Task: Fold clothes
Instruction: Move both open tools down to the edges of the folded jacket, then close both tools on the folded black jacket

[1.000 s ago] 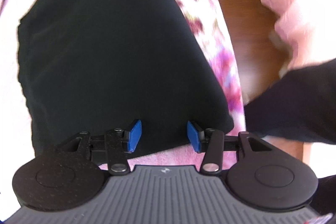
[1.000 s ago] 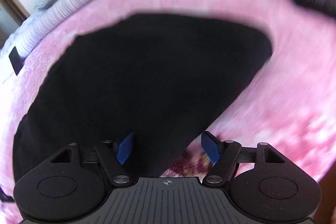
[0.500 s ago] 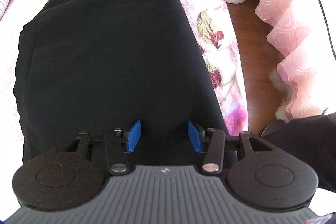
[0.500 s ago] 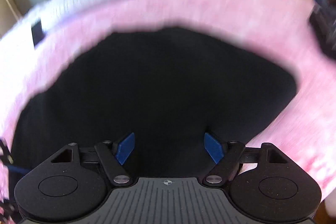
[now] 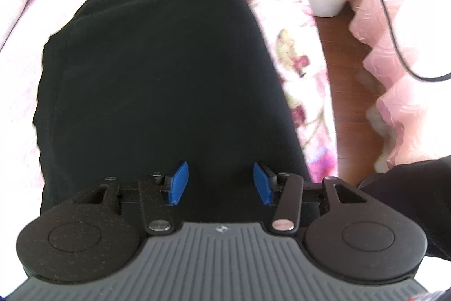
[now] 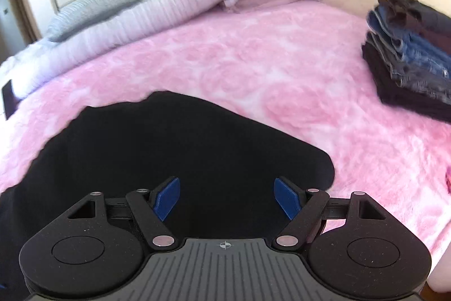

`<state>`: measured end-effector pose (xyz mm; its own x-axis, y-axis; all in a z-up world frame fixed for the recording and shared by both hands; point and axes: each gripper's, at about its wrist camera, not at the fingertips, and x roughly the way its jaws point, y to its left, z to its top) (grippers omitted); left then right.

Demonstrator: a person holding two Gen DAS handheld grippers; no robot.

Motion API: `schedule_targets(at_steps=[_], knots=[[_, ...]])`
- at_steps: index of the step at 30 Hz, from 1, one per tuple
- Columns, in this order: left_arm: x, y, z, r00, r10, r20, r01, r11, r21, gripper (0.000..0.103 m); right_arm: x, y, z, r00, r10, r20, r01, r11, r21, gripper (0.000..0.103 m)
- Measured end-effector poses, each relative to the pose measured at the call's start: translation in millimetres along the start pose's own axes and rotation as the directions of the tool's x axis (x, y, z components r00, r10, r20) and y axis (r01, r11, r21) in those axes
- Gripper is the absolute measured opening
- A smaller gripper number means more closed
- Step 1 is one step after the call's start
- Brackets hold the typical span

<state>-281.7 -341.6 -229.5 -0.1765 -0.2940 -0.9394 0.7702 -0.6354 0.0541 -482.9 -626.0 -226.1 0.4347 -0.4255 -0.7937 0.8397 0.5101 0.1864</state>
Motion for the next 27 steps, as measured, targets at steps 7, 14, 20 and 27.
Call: schedule_targets(at_steps=[7, 14, 20, 27], knots=[[-10.2, 20.8, -20.0, 1.0, -0.007, 0.019, 0.008, 0.997, -0.078, 0.048, 2.7, 20.3, -4.3, 0.998, -0.023, -0.065, 0.02, 0.999, -0.036, 0.084], [-51.4, 35.3, -81.3, 0.993, 0.079, 0.084, -0.087, 0.991, 0.099, 0.049, -61.3, 130.7, -62.4, 0.998, 0.045, -0.042, -0.053, 0.974, -0.218, 0.089], [-42.7, 41.2, -144.6, 0.969, 0.198, 0.15, -0.244, 0.875, 0.419, 0.052, -107.3, 249.1, -161.3, 0.993, 0.057, -0.108, -0.101, 0.879, -0.465, 0.089], [-5.7, 36.2, -187.6, 0.923, 0.207, 0.323, -0.379, 0.621, 0.686, 0.063, -116.8, 348.8, -244.7, 0.992, -0.063, -0.111, -0.018, 0.792, -0.611, 0.089]])
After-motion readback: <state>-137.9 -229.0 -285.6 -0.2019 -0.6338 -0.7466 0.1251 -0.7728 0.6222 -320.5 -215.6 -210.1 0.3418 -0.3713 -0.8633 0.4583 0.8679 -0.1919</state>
